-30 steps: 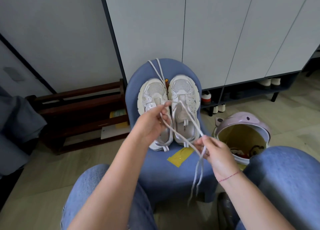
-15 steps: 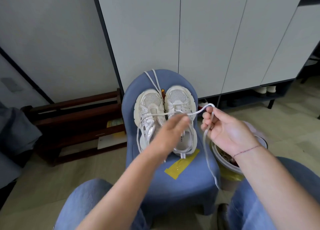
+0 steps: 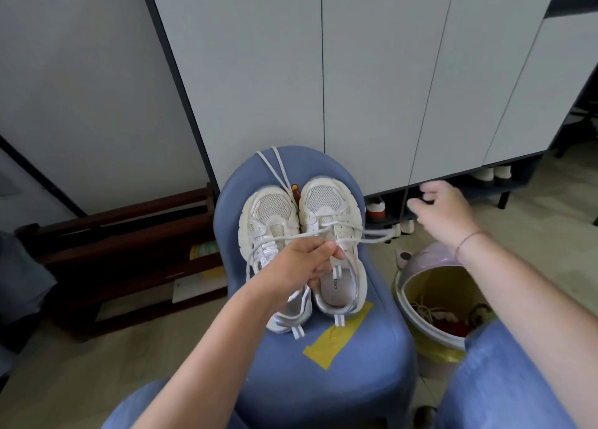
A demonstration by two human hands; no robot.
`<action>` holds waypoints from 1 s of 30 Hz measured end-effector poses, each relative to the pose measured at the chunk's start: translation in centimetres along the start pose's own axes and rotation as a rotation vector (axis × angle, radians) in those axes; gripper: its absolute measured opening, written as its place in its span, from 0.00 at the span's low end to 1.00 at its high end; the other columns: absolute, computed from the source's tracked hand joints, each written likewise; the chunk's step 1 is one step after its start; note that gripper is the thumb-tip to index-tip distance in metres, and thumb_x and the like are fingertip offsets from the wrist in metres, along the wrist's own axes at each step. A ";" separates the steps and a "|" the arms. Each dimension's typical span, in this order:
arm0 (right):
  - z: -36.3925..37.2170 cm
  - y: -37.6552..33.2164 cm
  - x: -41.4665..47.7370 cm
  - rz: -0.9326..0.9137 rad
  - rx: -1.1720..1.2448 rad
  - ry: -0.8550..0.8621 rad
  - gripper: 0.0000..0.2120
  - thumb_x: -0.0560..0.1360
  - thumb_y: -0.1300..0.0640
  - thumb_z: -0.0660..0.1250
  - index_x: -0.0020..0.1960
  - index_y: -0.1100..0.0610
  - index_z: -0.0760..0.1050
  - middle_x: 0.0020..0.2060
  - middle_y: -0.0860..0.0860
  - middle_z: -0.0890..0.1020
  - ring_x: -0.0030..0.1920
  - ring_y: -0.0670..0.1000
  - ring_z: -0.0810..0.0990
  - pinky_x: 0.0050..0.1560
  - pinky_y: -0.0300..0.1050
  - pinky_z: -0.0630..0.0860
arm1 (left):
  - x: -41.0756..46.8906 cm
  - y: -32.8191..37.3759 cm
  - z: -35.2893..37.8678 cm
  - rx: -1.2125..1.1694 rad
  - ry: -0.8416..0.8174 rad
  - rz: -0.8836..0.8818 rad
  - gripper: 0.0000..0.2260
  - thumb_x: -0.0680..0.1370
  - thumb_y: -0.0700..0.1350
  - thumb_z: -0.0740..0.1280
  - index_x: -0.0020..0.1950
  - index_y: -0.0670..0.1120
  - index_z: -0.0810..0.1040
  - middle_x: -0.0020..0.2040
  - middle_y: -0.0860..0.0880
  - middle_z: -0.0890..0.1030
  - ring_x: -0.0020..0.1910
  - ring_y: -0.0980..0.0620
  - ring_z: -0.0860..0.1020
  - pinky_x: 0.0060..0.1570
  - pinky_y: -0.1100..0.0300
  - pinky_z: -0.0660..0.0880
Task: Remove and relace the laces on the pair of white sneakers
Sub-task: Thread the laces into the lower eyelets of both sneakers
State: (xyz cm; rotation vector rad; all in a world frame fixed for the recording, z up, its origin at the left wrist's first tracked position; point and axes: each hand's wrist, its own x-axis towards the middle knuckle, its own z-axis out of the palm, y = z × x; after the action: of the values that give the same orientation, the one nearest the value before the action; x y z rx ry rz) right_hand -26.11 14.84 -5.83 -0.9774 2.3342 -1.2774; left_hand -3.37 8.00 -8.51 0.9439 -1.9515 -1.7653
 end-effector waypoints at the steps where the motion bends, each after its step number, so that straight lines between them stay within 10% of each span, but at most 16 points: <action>1: 0.6 -0.9 -1.0 -0.120 -0.024 -0.057 0.19 0.76 0.55 0.65 0.65 0.58 0.70 0.58 0.53 0.77 0.44 0.53 0.80 0.49 0.52 0.79 | 0.2 0.3 0.1 0.024 0.007 0.010 0.13 0.85 0.44 0.58 0.45 0.45 0.79 0.28 0.53 0.61 0.28 0.56 0.59 0.30 0.64 0.60; 6: 4.4 -3.2 -4.2 -0.353 -0.017 -0.684 0.10 0.78 0.49 0.63 0.54 0.53 0.76 0.43 0.46 0.82 0.35 0.45 0.79 0.41 0.42 0.76 | 1.9 1.3 -0.1 0.062 0.024 0.056 0.10 0.84 0.40 0.59 0.46 0.40 0.76 0.24 0.57 0.64 0.27 0.57 0.59 0.29 0.64 0.58; 11: 2.9 -2.6 0.5 -0.308 -0.126 -0.267 0.10 0.75 0.52 0.68 0.42 0.58 0.81 0.39 0.56 0.83 0.43 0.58 0.80 0.44 0.48 0.76 | 2.1 0.1 -2.0 0.053 0.126 0.041 0.14 0.84 0.46 0.60 0.44 0.47 0.82 0.26 0.55 0.63 0.26 0.57 0.58 0.28 0.65 0.57; 16: 3.3 -1.5 2.2 -0.281 -0.356 0.011 0.06 0.77 0.54 0.64 0.47 0.54 0.79 0.47 0.49 0.79 0.41 0.49 0.77 0.45 0.44 0.75 | 2.7 -0.7 -2.6 0.071 0.203 0.037 0.15 0.84 0.47 0.60 0.44 0.49 0.83 0.27 0.52 0.62 0.24 0.58 0.59 0.26 0.66 0.59; 21: 6.8 -2.8 -1.7 -0.444 0.007 -0.558 0.10 0.78 0.56 0.63 0.59 0.51 0.77 0.43 0.41 0.80 0.39 0.36 0.78 0.45 0.36 0.75 | 3.2 -0.7 -1.2 0.096 0.205 0.116 0.14 0.83 0.45 0.62 0.40 0.44 0.81 0.23 0.52 0.68 0.21 0.59 0.61 0.25 0.66 0.60; 30: 6.0 -1.5 0.4 -0.436 0.035 -0.380 0.06 0.73 0.55 0.71 0.38 0.47 0.80 0.35 0.57 0.81 0.31 0.44 0.71 0.35 0.37 0.70 | 4.4 -0.5 -0.6 -0.053 0.239 0.051 0.10 0.82 0.42 0.64 0.46 0.41 0.83 0.29 0.50 0.80 0.25 0.59 0.72 0.29 0.68 0.70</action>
State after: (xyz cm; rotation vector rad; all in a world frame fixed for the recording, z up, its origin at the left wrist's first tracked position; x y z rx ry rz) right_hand -22.45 10.22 -7.90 -1.6204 1.8649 -1.1402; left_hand -6.08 4.60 -9.72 1.0263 -1.7555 -1.5873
